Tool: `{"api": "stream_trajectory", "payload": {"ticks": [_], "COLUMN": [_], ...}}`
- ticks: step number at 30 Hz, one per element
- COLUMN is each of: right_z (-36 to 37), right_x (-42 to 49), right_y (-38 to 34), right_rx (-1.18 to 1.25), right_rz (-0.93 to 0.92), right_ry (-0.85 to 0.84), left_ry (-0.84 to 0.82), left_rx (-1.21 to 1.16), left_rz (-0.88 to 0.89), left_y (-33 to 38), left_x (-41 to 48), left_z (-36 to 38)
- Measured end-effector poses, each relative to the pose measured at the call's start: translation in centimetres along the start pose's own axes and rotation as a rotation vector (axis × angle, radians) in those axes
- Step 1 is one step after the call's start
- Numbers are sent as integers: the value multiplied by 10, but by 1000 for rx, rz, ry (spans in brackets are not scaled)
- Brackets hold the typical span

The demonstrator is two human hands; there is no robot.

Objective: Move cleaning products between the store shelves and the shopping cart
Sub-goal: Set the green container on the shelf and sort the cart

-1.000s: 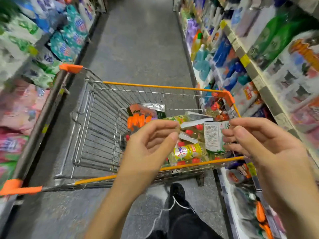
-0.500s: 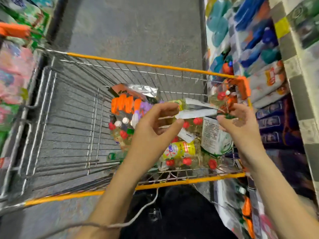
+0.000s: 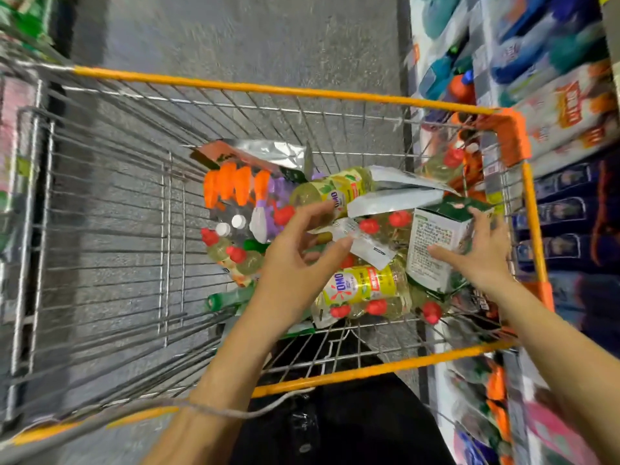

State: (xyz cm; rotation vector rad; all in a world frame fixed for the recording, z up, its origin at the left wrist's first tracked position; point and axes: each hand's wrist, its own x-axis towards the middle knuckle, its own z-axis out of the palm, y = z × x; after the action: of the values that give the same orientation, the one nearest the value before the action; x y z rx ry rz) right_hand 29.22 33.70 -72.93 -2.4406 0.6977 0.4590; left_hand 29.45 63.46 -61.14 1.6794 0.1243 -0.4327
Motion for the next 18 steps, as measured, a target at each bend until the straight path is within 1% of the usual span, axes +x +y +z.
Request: {"api": "stream_trajectory", "payload": {"ticks": [6,8,14,16,18], "right_z": [-11,-13,-11,-15,-14], "right_x": [15,17,6,2,1], "right_y": [2,2,15,14,9], "right_rx": [-113,-158,-361,-449,-472], "right_rz": [-138,-148,-176,-216,-261], "right_ry": [-67,-78,-21,15,18], "left_ry": [4,2,-4,-2,5], "left_rx": [0,12,-2,-2,17], "left_rz": [-36,-40,-67,-80,-80], "left_y": [0,0,-4,-7,-10], "left_x": [-6,-8,-12,-13,-14], "left_z": [0,2,9,12,14]}}
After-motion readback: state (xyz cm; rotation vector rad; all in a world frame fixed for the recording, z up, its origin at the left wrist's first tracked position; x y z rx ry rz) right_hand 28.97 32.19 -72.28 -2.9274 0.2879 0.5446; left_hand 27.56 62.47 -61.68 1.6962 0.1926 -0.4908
